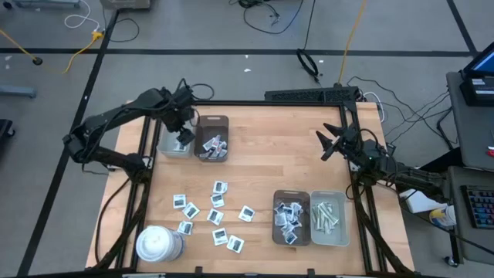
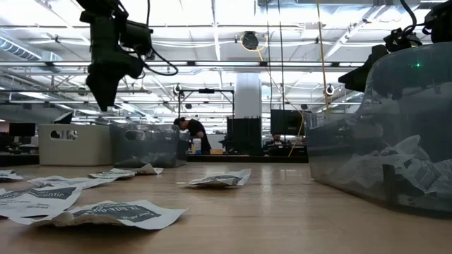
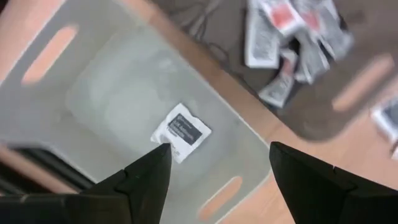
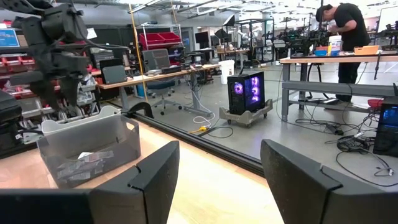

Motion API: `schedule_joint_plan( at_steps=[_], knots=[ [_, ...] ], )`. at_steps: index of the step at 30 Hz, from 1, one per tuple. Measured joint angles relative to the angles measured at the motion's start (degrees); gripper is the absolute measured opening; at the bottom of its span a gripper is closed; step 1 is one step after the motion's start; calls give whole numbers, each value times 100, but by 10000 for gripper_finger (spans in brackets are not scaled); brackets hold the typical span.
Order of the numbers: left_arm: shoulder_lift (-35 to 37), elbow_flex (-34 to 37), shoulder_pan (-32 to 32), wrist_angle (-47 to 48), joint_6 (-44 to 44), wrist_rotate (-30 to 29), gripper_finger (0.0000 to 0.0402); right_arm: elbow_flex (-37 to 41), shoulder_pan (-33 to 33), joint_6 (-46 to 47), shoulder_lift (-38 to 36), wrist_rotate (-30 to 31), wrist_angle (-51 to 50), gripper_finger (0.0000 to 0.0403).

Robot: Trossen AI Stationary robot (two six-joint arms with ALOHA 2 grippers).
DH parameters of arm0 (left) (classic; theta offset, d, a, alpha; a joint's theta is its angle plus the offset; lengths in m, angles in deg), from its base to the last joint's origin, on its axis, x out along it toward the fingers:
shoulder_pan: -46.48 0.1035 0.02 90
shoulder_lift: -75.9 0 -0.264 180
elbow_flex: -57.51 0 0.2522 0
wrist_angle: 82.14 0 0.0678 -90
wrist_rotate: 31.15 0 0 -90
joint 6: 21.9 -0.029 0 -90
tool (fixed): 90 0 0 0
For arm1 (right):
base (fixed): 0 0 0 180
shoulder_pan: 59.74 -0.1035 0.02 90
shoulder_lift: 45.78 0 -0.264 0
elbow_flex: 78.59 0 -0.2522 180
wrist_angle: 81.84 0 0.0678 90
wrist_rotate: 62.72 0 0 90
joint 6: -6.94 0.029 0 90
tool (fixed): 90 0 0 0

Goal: Pick & Place First Aid Supplies
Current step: Put the white towelette pack into the top gray bin

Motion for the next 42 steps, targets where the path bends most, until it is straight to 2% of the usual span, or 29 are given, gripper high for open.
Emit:
schedule_joint_plan(
  at_steps=[4,7,12,19,32,37,42],
  knots=[
    [0,-5,-221,102,-943,22,278,0,-1,0,-1,1,0,222],
    [-92,-17,-391,66,-1084,0,278,0,-1,0,-1,0,0,220],
    [-688,-202,-1015,87,-1024,-2,278,1,0,0,-1,0,0,220],
    [-1413,-947,-2153,57,-1034,-5,278,1,-1,1,0,1,0,221],
    [-2876,-2770,-3938,-4,-931,-6,278,1,-1,0,-1,-1,0,219],
    [-3252,-3243,-4594,-3,-939,-8,278,1,-1,0,0,-1,0,221],
    [-3397,-3428,-5196,-10,-895,-3,278,0,-1,0,-1,0,0,221]
  ],
)
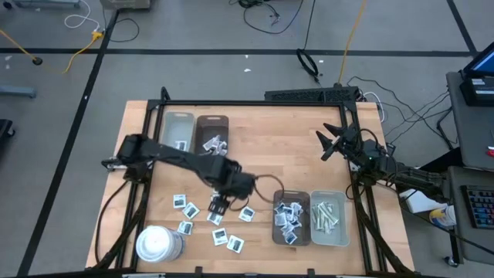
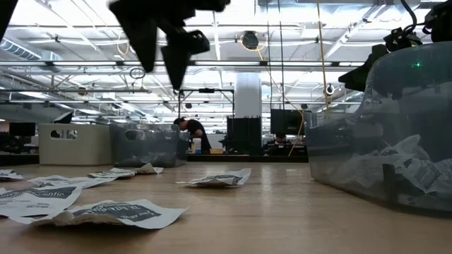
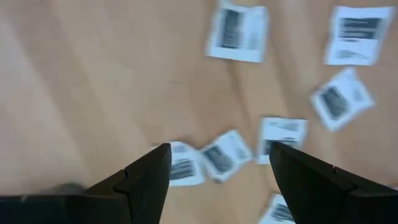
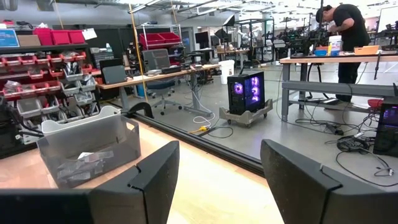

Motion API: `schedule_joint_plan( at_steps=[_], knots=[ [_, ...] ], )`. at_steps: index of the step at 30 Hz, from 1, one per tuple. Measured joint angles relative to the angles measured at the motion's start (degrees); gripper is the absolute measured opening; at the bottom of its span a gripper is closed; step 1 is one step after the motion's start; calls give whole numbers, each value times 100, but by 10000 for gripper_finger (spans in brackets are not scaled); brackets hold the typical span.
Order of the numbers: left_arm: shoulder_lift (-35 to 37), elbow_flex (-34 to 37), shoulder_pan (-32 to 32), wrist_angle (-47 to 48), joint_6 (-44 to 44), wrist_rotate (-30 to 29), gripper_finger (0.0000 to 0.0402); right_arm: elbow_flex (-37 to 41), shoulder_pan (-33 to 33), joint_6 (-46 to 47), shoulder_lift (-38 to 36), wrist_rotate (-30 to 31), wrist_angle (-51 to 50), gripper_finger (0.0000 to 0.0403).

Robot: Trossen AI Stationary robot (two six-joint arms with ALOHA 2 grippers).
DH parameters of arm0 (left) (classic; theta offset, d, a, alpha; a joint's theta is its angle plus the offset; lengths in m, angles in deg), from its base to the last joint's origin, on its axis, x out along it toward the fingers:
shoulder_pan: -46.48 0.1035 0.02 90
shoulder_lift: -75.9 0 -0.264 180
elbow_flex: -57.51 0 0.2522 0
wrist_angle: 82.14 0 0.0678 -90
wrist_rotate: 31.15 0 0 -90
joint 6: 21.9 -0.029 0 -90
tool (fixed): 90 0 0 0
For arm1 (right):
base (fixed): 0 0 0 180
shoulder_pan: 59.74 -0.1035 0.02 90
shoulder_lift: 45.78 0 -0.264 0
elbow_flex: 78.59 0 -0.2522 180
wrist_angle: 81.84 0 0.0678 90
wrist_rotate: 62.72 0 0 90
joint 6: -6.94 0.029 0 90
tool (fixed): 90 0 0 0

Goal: Pick & Place First Aid Supplies
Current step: Put the white towelette pack into the top gray bin

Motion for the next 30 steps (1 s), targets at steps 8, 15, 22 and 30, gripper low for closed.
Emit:
schedule_joint_plan(
  at_steps=[8,15,22,30],
  knots=[
    [-50,-32,-306,10,142,1,278,1,0,0,1,0,0,220],
    [-552,-770,-306,244,248,-4,278,2,2,1,2,2,0,221],
    [-1087,-1670,-322,546,265,6,278,2,0,1,2,2,0,221],
    [-1596,-2116,-393,580,237,-2,278,1,0,0,2,3,0,219]
  ],
)
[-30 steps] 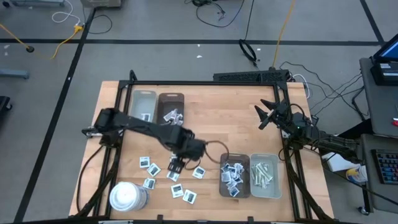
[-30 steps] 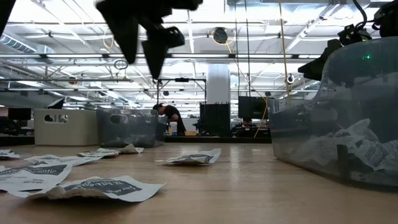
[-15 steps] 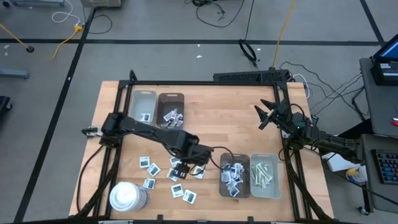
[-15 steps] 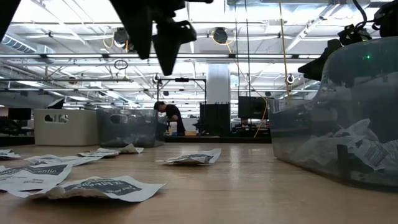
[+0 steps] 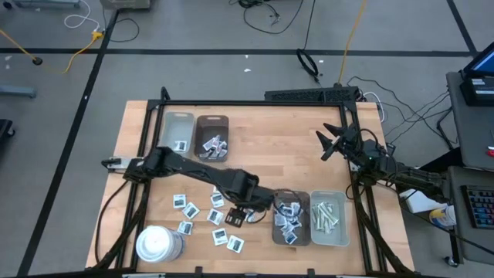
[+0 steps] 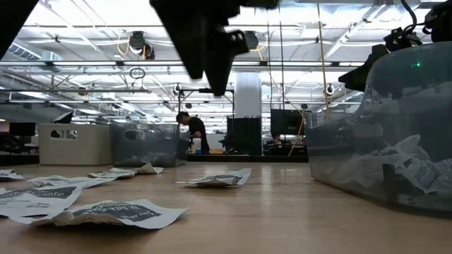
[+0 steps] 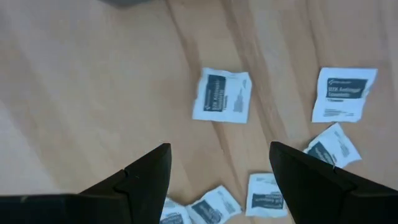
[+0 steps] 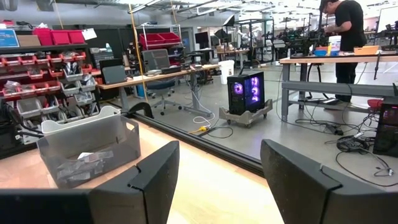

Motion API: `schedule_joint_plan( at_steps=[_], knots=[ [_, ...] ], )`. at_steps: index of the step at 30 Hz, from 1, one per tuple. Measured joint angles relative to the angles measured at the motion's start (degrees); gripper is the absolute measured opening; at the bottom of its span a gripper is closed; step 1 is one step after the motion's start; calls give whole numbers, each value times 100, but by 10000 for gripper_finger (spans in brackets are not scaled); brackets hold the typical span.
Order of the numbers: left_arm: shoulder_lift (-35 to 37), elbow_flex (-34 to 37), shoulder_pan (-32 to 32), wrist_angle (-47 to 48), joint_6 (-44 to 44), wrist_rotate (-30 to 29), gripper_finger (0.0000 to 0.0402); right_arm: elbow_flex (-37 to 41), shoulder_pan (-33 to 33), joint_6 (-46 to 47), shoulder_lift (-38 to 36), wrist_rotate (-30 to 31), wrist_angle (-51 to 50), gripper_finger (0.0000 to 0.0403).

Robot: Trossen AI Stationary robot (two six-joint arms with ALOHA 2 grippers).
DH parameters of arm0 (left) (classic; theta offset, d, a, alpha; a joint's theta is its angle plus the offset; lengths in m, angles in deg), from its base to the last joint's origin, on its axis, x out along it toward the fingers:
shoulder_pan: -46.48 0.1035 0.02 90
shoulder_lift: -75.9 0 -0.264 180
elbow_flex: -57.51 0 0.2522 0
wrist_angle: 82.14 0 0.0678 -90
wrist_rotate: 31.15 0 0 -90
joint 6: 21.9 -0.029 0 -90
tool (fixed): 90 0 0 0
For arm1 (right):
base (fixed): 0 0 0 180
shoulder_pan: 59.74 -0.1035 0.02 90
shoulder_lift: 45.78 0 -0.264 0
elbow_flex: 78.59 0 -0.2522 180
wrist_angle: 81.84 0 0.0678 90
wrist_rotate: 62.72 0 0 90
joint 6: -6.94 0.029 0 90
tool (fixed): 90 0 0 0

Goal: Pick & Place First Aid Supplies
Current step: Put the white towelette pack into the top gray bin

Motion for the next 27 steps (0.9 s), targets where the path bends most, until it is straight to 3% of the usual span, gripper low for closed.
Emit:
schedule_joint_plan(
  at_steps=[19,27],
  knots=[
    [-1128,9,-275,-676,92,-246,278,-1,2,1,-2,-1,0,221],
    [-1289,7,-264,-848,4,-241,273,-1,0,1,0,-1,0,222]
  ],
)
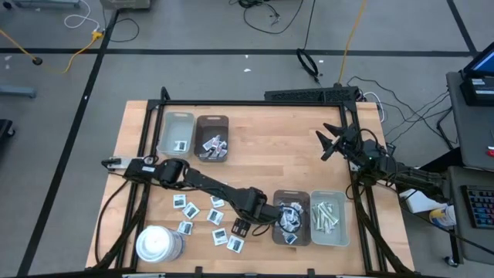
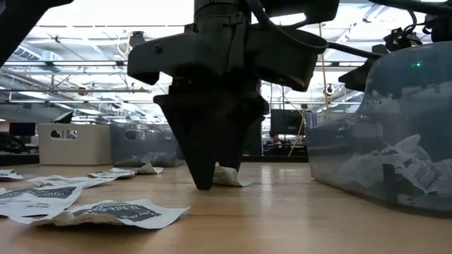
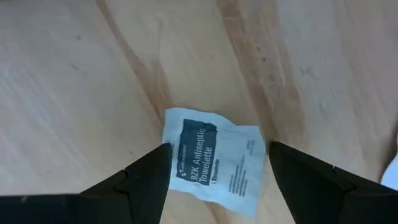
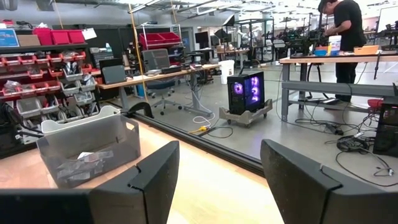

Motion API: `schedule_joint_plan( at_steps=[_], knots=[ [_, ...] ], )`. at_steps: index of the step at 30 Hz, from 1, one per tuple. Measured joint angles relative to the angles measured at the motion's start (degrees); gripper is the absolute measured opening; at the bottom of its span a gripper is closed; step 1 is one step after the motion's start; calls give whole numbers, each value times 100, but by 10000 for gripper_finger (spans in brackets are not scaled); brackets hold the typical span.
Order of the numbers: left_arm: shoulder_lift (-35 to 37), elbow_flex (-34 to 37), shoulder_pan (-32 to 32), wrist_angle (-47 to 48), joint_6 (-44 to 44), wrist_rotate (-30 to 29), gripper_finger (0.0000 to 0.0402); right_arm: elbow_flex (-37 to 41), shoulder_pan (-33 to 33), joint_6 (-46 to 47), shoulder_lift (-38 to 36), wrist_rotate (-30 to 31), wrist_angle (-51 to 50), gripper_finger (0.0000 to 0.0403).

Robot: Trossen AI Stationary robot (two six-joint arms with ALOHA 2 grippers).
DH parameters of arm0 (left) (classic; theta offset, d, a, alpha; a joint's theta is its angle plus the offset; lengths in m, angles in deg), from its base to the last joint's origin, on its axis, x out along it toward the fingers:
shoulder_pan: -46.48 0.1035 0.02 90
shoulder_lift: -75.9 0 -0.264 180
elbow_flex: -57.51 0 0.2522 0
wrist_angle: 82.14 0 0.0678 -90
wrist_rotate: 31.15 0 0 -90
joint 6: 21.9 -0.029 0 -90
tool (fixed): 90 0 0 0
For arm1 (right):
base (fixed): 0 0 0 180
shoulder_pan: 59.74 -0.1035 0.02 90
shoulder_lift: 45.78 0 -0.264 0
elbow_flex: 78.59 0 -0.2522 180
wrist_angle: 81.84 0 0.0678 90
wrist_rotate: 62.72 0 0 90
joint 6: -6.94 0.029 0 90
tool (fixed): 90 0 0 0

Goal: Pick & Place First Aid Supplies
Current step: Put the white towelette pack into the top gray bin

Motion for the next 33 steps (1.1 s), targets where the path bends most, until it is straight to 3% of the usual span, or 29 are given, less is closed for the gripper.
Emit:
schedule_joint_plan(
  at_steps=[3,16,18,25,33],
  knots=[
    [-2,0,21,-25,-59,77,239,0,2,-1,0,-2,0,221],
    [272,4,243,343,93,158,20,1,0,1,-2,-2,0,221],
    [420,4,325,496,21,155,10,-1,0,-1,0,-2,0,222],
    [962,9,656,1075,-86,109,32,0,0,-1,-2,0,0,222],
    [1619,2,1069,1405,-36,150,12,-1,0,-1,-2,-2,0,221]
  ],
)
